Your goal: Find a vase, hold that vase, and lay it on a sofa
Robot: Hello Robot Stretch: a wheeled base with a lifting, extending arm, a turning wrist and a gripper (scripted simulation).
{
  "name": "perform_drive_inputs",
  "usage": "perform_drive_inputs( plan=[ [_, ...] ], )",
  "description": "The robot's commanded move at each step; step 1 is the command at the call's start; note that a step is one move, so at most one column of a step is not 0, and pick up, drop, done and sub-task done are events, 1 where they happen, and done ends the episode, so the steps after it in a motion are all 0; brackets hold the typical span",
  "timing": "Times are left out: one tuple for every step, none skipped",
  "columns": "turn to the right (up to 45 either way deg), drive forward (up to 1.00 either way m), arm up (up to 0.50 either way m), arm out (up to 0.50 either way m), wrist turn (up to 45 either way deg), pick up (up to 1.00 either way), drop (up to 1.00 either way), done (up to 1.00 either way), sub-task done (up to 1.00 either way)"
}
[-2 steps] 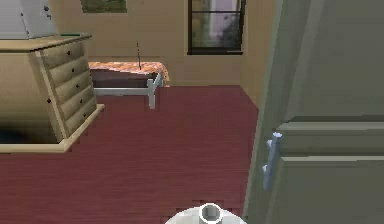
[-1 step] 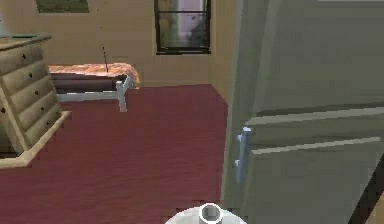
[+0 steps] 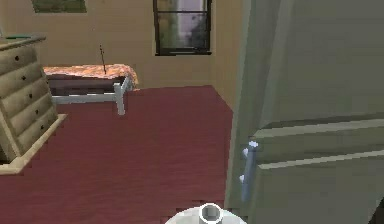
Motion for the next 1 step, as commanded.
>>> perform_drive_inputs(
  plan=[
    [-24.0, 0.0, 0.0, 0.0, 0.0, 0.0, 0.0, 0.0, 0.0]
  ],
)
